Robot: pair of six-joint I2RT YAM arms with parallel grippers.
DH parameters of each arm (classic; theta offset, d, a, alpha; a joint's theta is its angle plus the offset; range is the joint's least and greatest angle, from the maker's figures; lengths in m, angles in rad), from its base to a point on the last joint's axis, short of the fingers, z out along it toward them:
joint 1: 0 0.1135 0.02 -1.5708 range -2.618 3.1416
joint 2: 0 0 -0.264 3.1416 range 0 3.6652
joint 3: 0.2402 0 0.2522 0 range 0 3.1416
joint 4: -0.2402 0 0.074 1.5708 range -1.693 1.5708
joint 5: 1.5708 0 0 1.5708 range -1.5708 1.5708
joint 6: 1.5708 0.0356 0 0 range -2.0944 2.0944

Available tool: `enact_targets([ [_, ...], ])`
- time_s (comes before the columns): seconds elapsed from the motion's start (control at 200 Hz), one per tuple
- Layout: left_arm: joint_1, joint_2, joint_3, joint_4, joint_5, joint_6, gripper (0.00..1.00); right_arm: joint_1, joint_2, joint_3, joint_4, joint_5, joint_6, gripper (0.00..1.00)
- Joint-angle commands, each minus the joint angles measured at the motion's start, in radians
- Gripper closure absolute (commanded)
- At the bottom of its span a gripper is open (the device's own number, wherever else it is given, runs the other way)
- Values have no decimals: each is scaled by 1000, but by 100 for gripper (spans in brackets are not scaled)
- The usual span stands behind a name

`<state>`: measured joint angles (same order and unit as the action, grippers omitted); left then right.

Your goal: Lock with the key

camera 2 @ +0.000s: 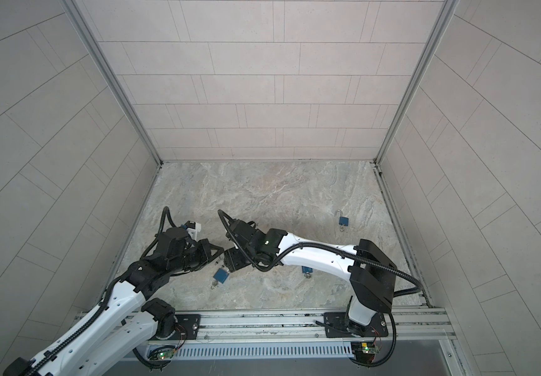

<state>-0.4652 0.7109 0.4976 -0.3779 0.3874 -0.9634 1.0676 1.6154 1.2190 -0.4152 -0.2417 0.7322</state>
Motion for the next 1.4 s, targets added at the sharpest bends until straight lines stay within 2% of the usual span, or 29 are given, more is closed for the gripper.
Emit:
enact_targets([
  [0.0,0,-10,28,14,-13,-2,100,-1,-83,-48,22,23,28,37],
  [0.06,0,-19,24,18,-14,-14,100,0,-124,-95,59,25,44,37],
  [0.195,0,-54,-8,106,-2,-58,100,20,-249,-240,211,40,54,45],
  [0.27,1,-52,-5,124,-6,-64,100,49,-313,-302,255,100,7,46],
  [0.415,0,-23,17,132,2,-97,100,164,-427,-359,262,339,-135,46],
  [0.465,0,-12,23,131,0,-126,100,240,-447,-353,233,533,-204,46],
  [0.53,0,2,35,141,11,-159,100,316,-456,-367,247,698,-301,45],
  [0.59,-1,10,47,150,20,-186,100,362,-439,-382,275,810,-377,43],
  [0.635,-1,12,57,152,23,-208,100,389,-413,-399,325,845,-463,43],
  [0.671,-1,12,63,157,21,-224,100,422,-384,-410,359,936,-518,45],
  [0.721,-1,9,70,169,23,-249,100,462,-338,-426,426,1071,-566,45],
  [0.811,-1,0,91,177,22,-286,100,474,-269,-441,519,1179,-595,44],
  [1.056,-1,-49,123,137,-4,-367,100,471,-200,-471,746,1191,-657,42],
  [1.191,-1,-59,102,182,-7,-417,100,471,-161,-505,891,1183,-724,42],
  [1.396,-1,-49,98,204,9,-449,100,451,-106,-511,1016,1161,-760,42],
])
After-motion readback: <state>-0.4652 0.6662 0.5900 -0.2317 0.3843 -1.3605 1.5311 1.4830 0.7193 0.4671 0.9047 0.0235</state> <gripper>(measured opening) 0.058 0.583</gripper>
